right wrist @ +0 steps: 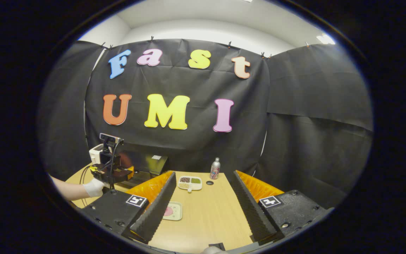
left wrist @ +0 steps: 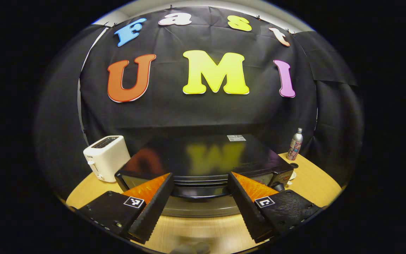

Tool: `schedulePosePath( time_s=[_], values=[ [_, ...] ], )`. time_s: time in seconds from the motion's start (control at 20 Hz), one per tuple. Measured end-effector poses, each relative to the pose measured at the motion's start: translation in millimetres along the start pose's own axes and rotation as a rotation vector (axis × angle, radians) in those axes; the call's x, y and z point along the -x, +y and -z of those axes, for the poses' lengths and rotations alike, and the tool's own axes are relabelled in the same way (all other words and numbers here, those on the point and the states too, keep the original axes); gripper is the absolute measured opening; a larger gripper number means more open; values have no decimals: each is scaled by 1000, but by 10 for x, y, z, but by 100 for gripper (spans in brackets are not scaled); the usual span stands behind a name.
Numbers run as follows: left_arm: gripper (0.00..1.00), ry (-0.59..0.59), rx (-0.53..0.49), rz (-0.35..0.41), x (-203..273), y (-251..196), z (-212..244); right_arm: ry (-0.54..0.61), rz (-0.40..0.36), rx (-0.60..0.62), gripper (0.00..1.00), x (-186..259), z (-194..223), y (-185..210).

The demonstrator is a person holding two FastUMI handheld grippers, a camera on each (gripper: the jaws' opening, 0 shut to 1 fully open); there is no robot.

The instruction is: Open the electric oven with the left hand, put the food in, and close the electric oven.

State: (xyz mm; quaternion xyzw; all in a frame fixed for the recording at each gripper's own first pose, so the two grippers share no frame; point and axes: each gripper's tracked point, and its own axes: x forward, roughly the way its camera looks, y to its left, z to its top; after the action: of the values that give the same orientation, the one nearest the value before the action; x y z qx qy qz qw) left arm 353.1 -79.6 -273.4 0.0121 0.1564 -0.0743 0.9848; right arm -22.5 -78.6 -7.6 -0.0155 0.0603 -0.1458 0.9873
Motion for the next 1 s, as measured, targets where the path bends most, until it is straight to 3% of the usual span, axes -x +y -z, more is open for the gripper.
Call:
schedulePosePath(
  time_s=[0.3, 1.0],
  values=[
    [98, 4, 4, 18, 50, -16, 29, 8, 5, -1, 100, 81, 47, -11],
    [97, 63, 7, 33, 767, -83, 551, 32, -25, -27, 100, 313, 237, 151]
  ],
)
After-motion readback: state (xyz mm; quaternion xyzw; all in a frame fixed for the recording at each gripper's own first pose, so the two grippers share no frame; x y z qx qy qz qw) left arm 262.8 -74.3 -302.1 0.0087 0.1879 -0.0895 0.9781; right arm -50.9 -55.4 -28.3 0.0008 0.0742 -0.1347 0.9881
